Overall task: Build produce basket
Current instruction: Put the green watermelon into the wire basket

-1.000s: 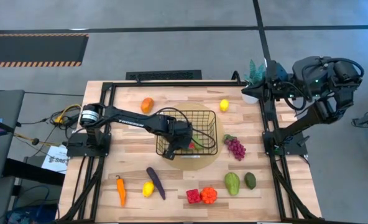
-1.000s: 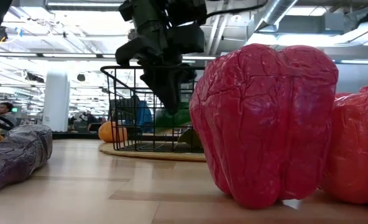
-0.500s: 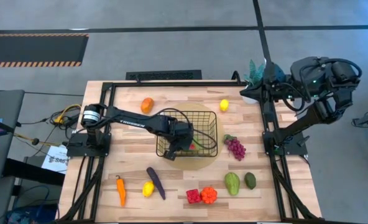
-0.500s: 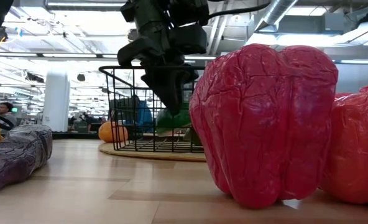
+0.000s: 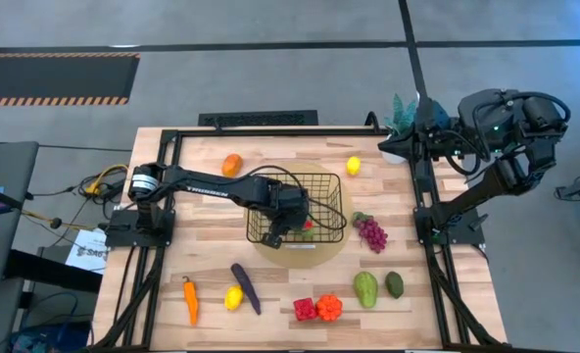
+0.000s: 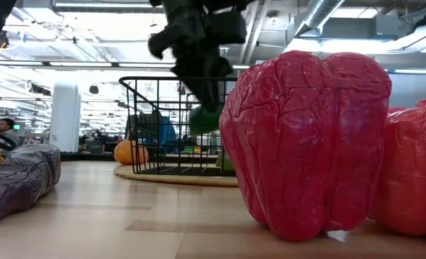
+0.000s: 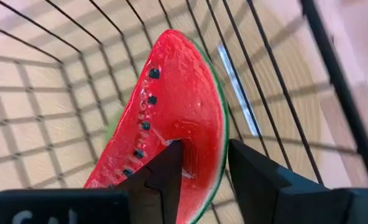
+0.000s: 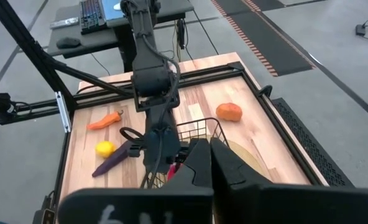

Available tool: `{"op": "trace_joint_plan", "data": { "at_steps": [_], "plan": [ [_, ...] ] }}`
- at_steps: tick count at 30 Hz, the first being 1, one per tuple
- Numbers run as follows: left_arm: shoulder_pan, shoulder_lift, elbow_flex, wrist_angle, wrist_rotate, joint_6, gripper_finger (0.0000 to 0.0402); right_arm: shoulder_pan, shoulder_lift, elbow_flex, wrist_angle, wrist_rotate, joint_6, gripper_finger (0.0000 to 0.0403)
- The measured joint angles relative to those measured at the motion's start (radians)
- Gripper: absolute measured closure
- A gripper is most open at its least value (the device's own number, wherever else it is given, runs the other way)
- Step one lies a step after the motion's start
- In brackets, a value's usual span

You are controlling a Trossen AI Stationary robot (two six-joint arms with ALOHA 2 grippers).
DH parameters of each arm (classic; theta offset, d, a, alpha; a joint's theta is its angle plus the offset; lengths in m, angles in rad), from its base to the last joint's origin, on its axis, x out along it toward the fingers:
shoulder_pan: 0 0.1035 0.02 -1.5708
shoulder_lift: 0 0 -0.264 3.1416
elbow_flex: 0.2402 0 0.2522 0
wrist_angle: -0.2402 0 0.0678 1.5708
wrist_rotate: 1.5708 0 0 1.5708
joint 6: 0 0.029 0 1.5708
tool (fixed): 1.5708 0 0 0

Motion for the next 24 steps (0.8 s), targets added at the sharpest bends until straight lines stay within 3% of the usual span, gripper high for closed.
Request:
{"op": "trace_joint_plan", "data": {
  "at_steps": [19, 24],
  "plan": [
    [0.005, -0.002, -0.017, -0.029, 0.053, -0.046, 0.0281, 0.072, 0.0, 0.0, 0.052, 0.002, 0.017, 0.04],
    [0.005, 0.001, -0.017, -0.042, 0.05, -0.052, 0.0251, 0.072, 0.0, 0.0, 0.052, 0.002, 0.019, 0.0401]
  ]
}}
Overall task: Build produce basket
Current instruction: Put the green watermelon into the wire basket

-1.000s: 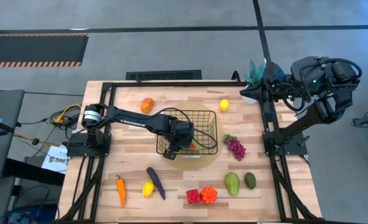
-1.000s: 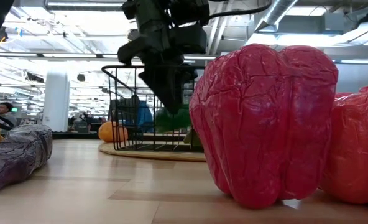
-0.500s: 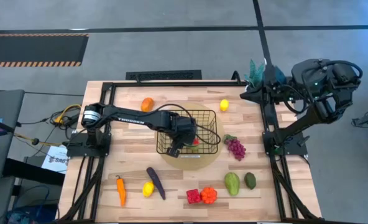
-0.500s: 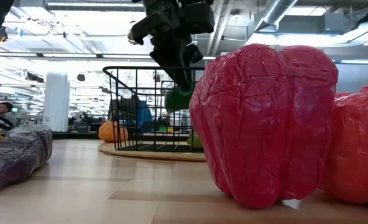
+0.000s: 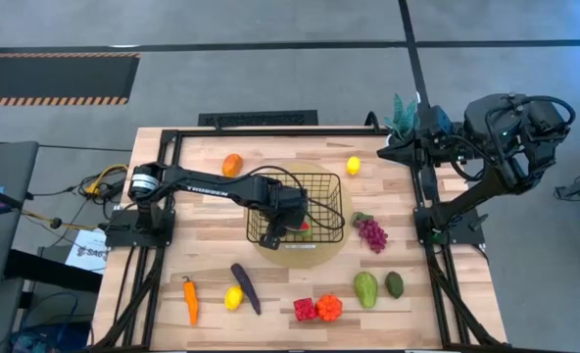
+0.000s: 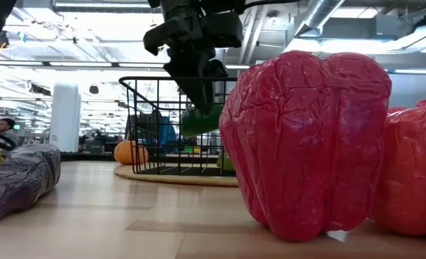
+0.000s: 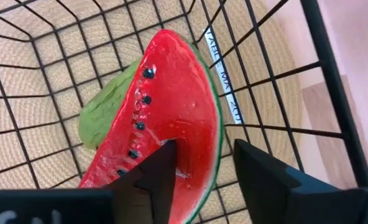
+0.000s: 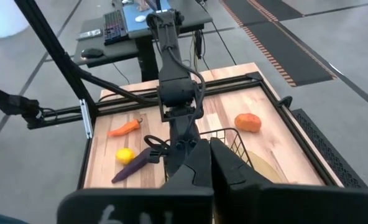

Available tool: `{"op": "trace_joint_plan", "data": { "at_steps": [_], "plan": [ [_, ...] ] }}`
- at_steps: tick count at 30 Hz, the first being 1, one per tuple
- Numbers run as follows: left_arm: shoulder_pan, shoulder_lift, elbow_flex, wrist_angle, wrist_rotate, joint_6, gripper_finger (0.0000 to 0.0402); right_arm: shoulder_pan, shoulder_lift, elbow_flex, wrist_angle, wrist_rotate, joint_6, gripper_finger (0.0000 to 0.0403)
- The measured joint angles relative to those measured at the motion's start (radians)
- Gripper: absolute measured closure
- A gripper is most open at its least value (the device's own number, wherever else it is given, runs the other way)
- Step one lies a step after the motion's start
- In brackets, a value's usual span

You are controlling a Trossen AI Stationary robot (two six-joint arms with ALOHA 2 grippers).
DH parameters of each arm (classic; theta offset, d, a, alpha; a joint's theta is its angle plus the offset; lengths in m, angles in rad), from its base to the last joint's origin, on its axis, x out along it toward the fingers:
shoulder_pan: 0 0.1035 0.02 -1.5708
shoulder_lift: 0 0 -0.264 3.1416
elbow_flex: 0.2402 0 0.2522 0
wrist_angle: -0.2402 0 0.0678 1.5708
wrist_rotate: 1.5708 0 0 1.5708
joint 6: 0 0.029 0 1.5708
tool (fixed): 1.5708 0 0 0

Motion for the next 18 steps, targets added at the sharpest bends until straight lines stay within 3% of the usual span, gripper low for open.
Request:
{"op": "trace_joint_plan", "data": {
  "at_steps": [7, 12, 18],
  "plan": [
    [0.0, 0.007, 0.0, -0.008, -0.043, 0.028, 0.0197, 0.0, 0.0, 0.0, 0.0, 0.0, 0.024, 0.0401],
    [0.007, 0.008, -0.009, -0.029, 0.031, 0.031, 0.0192, 0.0, 0.0, 0.0, 0.0, 0.001, 0.026, 0.0399],
    [0.015, 0.008, -0.053, -0.042, 0.036, 0.026, 0.0191, 0.0, 0.0, 0.0, 0.0, 0.001, 0.026, 0.04]
  ]
}}
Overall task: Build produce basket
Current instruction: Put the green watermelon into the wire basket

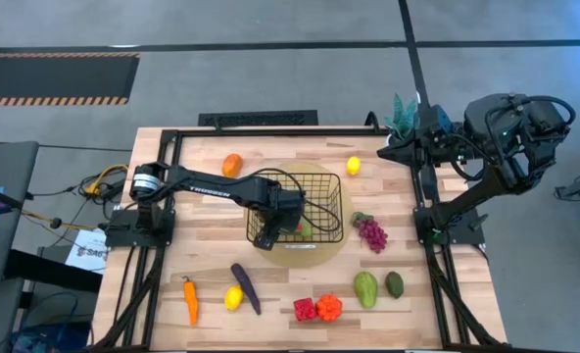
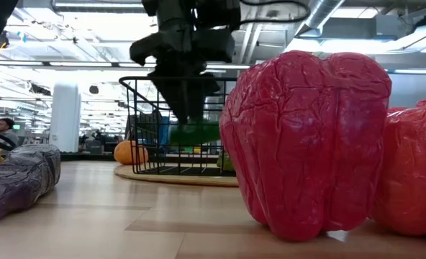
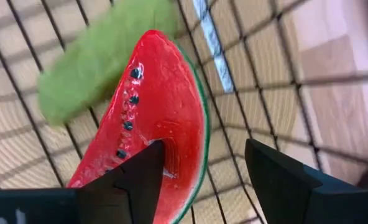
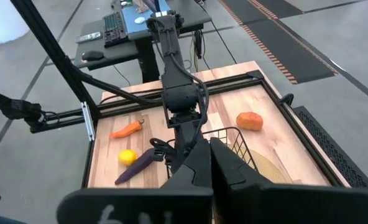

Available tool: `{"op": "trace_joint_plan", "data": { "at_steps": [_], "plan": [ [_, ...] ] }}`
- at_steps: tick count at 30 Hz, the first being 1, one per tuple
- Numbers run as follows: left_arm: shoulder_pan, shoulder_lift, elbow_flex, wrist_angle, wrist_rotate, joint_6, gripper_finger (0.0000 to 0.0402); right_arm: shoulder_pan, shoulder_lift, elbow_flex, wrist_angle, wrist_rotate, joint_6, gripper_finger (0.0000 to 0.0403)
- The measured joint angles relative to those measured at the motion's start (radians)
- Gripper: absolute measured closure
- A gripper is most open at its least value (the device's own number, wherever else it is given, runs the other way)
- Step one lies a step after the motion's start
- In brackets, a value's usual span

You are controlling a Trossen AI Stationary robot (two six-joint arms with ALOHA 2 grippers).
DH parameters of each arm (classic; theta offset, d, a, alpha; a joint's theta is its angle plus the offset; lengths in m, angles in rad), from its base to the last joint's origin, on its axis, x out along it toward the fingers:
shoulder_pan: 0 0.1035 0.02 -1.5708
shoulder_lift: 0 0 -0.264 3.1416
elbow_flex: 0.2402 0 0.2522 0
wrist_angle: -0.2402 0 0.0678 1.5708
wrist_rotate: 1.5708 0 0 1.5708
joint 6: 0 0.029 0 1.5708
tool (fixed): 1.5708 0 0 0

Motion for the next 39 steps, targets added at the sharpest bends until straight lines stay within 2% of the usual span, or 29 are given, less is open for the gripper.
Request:
{"op": "trace_joint_plan", "data": {
  "at_steps": [14, 22, 28, 32, 39],
  "plan": [
    [0.002, 0.0, 0.006, 0.004, -0.083, 0.007, 0.0191, 0.0, 0.0, 0.0, 0.0, 0.0, 0.004, 0.0398],
    [0.002, -0.001, 0.006, 0.004, -0.079, 0.011, 0.0191, 0.0, 0.007, 0.001, -0.052, -0.001, 0.017, 0.0377],
    [0.002, -0.001, 0.006, 0.004, -0.052, 0.007, 0.0191, -0.016, 0.036, 0.0, -0.145, 0.006, 0.022, 0.0384],
    [0.002, -0.001, 0.006, 0.007, -0.052, 0.001, 0.0191, -0.046, 0.046, -0.001, -0.225, 0.052, 0.08, 0.0392],
    [0.002, -0.001, 0.006, 0.022, -0.053, -0.002, 0.0191, -0.067, -0.009, 0.01, -0.217, 0.061, 0.128, 0.0394]
  ]
}}
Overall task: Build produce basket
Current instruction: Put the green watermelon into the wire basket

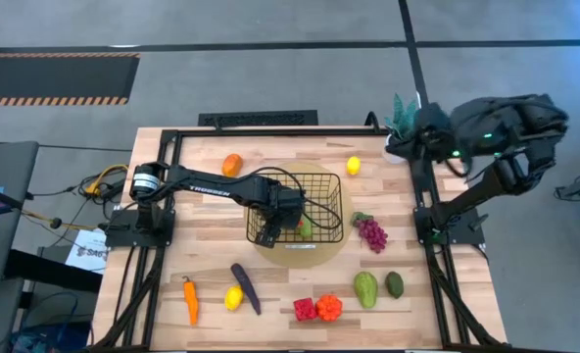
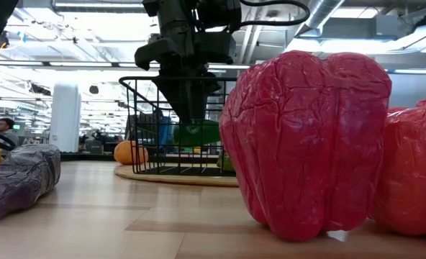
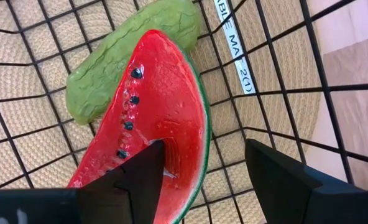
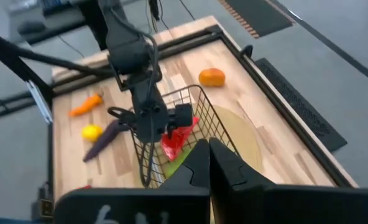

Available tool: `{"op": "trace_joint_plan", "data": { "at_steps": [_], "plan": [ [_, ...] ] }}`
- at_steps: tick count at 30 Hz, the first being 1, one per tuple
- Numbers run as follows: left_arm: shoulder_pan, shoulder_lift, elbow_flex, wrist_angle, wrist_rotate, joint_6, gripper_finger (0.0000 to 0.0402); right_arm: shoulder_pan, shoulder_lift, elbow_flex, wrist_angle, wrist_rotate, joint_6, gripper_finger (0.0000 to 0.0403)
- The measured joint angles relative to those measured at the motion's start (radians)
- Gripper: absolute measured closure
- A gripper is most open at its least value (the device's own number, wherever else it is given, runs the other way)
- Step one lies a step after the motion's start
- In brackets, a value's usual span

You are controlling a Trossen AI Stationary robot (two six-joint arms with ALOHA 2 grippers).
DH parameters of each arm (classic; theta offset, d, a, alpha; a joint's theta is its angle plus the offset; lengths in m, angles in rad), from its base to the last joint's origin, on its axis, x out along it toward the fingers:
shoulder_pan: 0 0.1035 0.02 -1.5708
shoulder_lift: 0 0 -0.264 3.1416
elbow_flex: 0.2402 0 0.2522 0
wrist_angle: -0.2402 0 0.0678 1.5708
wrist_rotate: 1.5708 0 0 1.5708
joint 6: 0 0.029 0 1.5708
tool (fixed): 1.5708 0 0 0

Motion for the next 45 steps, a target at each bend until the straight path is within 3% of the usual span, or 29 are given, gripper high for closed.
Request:
{"op": "trace_joint_plan", "data": {
  "at_steps": [10, 18, 24, 30, 35, 45],
  "plan": [
    [0.0, 0.0, 0.0, 0.0, -0.033, -0.065, 0.0191, 0.001, -0.114, 0.001, -0.001, 0.021, 0.029, 0.0395],
    [-0.004, 0.0, 0.0, 0.0, -0.115, -0.172, 0.018, 0.001, -0.11, -0.001, -0.001, 0.013, -0.024, 0.0395],
    [-0.028, 0.001, 0.0, 0.019, -0.09, -0.136, 0.0169, 0.001, -0.11, -0.001, -0.001, 0.006, -0.032, 0.0395],
    [-0.041, 0.001, 0.0, 0.09, -0.088, -0.194, 0.0168, 0.001, -0.111, -0.001, -0.001, -0.006, -0.036, 0.0395],
    [-0.042, 0.001, 0.0, 0.103, -0.077, -0.334, 0.0168, 0.001, -0.111, -0.001, -0.001, -0.007, -0.059, 0.0395],
    [-0.06, 0.001, -0.001, 0.086, -0.114, -0.379, 0.0153, 0.001, -0.111, -0.001, -0.001, -0.068, -0.086, 0.0395]
  ]
}}
